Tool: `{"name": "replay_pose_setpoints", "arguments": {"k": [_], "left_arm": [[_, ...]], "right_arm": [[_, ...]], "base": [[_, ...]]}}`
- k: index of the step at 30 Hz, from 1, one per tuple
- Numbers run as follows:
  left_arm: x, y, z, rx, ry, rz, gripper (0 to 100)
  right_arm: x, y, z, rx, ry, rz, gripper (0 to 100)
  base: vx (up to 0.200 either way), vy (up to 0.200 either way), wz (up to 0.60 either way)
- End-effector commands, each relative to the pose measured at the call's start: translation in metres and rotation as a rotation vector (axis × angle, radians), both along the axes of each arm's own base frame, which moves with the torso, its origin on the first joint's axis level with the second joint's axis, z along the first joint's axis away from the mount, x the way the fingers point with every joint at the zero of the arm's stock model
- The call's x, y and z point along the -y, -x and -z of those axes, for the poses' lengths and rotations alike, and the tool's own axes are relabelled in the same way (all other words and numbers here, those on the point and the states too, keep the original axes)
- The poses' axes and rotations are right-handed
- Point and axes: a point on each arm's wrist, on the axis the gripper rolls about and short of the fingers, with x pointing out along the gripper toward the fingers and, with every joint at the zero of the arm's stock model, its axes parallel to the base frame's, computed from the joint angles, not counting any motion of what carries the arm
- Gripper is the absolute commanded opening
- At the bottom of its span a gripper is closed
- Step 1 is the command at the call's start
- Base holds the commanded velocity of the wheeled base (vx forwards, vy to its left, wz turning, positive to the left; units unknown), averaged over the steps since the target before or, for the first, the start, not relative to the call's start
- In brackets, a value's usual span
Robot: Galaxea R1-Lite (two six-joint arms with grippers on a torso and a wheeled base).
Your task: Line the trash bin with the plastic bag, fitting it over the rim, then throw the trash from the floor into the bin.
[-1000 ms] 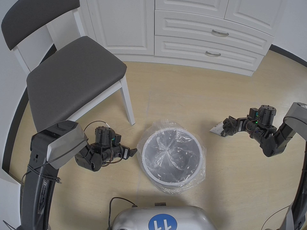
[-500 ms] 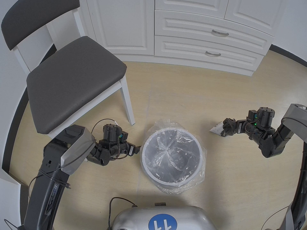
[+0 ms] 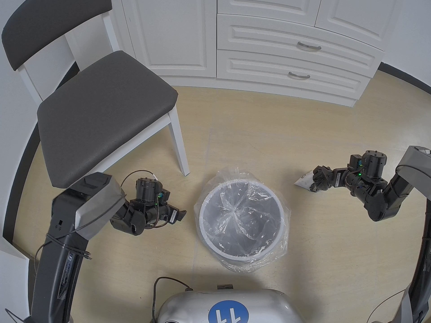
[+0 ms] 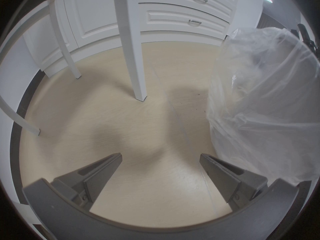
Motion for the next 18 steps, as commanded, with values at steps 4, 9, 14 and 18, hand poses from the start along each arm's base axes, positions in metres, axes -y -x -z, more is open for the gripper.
{"name": "replay_pose_setpoints", "arguments": {"k": [4, 9, 14, 18], "left_arm": [[-0.018, 0.02, -0.068, 0.114, 0.07, -0.01, 100], [0.003, 0.024, -0.075, 0.123, 0.101, 0.024, 100], [0.023, 0.023, -0.06, 0.089, 0.125, 0.076, 100], [0.035, 0.018, -0.042, 0.073, 0.123, 0.095, 100]], "right_arm": [[0.0, 0.006, -0.008, 0.013, 0.018, -0.004, 100], [0.0, 0.007, -0.006, 0.007, 0.021, -0.005, 100], [0.001, 0.007, -0.007, 0.008, 0.021, 0.0, 100], [0.002, 0.008, -0.007, 0.013, 0.023, 0.002, 100]], "base": [[0.0, 0.0, 0.0], [0.0, 0.0, 0.0], [0.0, 0.0, 0.0], [0.0, 0.0, 0.0]]}}
